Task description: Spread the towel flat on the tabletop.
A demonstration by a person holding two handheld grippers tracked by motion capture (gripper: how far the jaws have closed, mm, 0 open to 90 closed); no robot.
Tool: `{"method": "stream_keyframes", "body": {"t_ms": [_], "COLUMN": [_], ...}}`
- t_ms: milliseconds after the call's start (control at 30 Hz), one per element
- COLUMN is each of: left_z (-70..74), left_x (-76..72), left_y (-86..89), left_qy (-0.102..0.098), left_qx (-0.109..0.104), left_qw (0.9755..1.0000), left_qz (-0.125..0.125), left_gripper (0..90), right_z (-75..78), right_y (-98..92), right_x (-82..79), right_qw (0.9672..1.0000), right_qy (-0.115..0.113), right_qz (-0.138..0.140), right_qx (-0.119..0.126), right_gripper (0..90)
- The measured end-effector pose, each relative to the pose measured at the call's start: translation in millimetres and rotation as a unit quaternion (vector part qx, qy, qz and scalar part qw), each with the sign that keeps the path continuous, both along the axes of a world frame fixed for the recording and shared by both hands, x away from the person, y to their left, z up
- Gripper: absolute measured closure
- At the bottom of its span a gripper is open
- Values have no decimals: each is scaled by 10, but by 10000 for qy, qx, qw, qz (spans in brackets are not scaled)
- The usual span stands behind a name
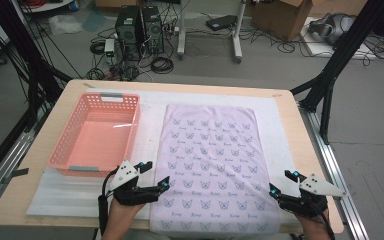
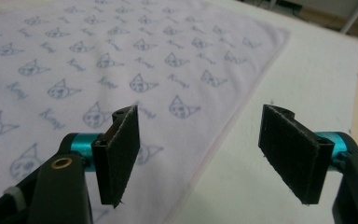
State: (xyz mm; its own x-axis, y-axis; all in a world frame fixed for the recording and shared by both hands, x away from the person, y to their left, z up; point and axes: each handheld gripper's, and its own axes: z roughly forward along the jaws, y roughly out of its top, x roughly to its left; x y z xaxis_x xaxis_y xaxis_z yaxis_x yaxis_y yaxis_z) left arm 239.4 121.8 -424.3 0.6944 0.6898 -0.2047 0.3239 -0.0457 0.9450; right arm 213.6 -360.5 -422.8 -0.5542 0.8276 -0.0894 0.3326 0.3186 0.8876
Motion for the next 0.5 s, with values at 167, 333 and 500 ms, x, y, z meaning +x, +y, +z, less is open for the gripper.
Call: {"method": "stream_keyframes", "body": {"t_ms": [167,333,500], "left_z": [100,141,95], "left_x": [156,289,367], "left_y": [-57,-91,-37], "left_qy": [-613,-434,-372], "left_qx": [-58,226,39], "left_qw": [9978,9988,9993], "left_qz": [-228,-87,-7], "left_gripper": [179,180,180], "right_z": [28,55,28], "right_y": [26,36,59], "right_x": [147,265,308], "right_qw": [9998,9985,9981], "right_qy": [-15,176,332], "right_qz": [-98,-272,-243], "right_qx": [166,432,451], "right_gripper": [163,163,163]}}
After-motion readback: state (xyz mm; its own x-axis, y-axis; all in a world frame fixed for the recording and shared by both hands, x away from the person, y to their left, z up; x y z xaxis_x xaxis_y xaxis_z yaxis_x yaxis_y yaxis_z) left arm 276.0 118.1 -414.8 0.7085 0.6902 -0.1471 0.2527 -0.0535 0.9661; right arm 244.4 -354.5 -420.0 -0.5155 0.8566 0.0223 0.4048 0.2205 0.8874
